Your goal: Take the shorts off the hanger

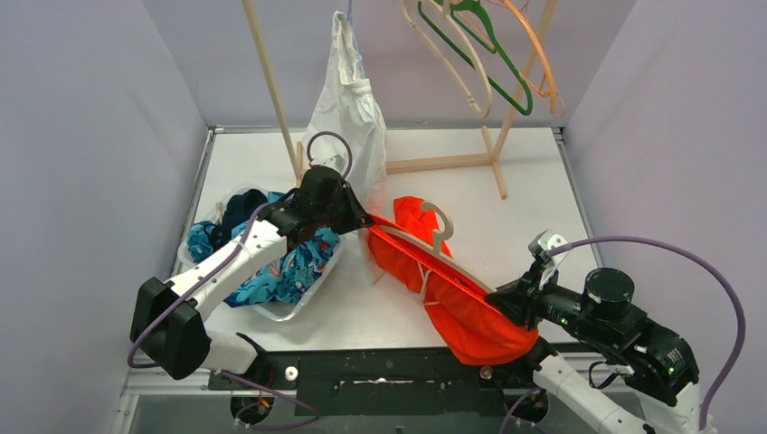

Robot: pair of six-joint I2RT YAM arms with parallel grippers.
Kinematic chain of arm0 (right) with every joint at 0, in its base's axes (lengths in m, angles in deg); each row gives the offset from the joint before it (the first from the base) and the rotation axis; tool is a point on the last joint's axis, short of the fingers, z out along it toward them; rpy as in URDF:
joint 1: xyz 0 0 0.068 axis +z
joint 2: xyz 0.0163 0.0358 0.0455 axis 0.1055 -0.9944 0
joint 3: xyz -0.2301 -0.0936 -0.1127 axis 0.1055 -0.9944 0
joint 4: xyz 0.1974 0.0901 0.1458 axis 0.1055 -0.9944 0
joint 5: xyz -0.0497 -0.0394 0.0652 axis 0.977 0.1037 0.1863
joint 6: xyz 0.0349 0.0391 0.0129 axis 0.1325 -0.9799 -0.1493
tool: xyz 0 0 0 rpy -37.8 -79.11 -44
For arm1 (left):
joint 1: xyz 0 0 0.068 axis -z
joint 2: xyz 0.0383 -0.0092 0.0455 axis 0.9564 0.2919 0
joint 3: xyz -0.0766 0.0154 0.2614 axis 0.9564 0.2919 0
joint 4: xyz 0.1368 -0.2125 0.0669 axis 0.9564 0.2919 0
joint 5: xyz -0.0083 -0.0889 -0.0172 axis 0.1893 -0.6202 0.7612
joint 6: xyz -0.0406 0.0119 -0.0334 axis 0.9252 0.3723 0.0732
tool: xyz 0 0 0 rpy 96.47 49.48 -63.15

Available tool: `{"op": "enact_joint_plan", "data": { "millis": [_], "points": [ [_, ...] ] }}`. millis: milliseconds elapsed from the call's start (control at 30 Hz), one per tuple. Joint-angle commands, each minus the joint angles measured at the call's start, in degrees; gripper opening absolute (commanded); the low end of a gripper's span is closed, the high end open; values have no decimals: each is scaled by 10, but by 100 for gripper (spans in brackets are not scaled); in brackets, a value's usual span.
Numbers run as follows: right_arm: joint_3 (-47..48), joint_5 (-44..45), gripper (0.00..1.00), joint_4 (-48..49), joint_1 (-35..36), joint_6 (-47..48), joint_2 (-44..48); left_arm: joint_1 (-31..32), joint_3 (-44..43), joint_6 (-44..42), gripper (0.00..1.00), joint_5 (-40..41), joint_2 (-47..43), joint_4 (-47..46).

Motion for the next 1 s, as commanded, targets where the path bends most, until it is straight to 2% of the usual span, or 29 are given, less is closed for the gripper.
{"op": "enact_joint_plan", "data": {
  "millis": [0,200,300,467,633,767,967],
  "points": [
    [53,-62,0,65,9,21,41,-52,-19,-52,0,115,31,34],
    [50,-8,0,88,32,5,90,-69,18,-40,0,101,20,15],
    [45,11,0,98,53,-15,111,-91,14,-46,0,86,18,12],
    [42,27,0,102,64,-20,117,-93,-3,-57,0,66,41,17],
    [40,122,0,87,67,-24,101,-80,19,-47,0,41,21,-11],
    [32,154,0,74,68,-27,71,-45,23,-50,0,42,2,-21],
    [5,190,0,96,68,-28,44,72,18,-46,0,99,4,-47]
  ]
}}
